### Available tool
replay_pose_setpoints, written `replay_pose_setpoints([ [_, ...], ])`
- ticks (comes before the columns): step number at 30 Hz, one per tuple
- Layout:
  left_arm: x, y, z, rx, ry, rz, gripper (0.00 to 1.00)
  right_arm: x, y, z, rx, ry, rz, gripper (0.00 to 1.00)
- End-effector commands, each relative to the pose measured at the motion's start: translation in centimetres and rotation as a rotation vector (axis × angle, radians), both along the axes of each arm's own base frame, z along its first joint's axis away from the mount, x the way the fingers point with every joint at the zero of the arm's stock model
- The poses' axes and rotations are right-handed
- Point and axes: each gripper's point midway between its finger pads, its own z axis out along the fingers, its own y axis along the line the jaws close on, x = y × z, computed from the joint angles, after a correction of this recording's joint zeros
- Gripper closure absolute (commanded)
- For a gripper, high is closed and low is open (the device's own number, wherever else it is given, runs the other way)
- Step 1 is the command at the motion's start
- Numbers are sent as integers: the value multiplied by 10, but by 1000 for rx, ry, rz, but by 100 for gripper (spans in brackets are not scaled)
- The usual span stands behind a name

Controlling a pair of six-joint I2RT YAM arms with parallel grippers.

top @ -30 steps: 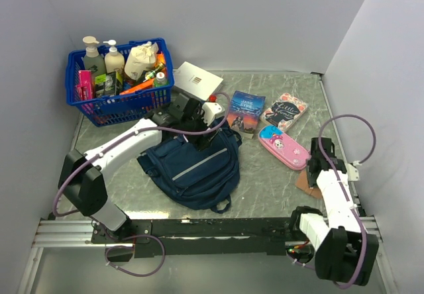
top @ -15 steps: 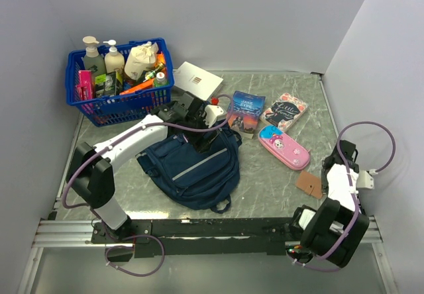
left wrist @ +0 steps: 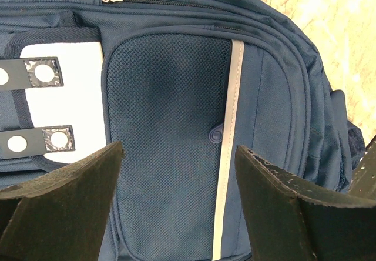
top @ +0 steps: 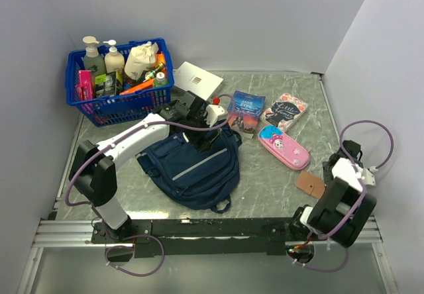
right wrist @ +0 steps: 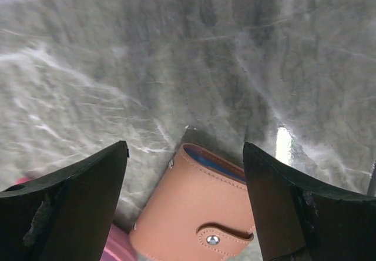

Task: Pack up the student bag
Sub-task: Move the personal item to the center of the board.

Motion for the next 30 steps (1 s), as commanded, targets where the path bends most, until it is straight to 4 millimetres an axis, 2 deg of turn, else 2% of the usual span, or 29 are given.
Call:
replay_pose_setpoints([
  [1, 8, -5, 14, -35, -37, -15, 18, 20, -6, -1, 34, 1, 74, 14],
  [3, 9, -6, 14, -39, -39, -11, 18, 25, -4, -6, 64, 2, 92, 13],
  [7, 9, -6, 14, -41, -34, -7, 18, 30, 0, 2, 65, -20, 149, 18],
  [11, 10, -7, 17, -52, -47, -4, 18, 28, 15, 6, 85, -35, 207, 23],
  [18, 4, -3, 21, -72, -62, -1, 19, 17, 59, 5, 69, -9, 329, 36],
  [22, -1, 2, 19, -70, -63, -2, 18, 7, 77, -3, 101, 11, 366, 44],
  [27, -3, 4, 22, -82, -74, 4, 18, 5, 100, -8, 126, -1, 432, 54],
  [30, -5, 4, 19, -84, -71, 4, 18, 6, 120, -8, 137, 10, 498, 57],
])
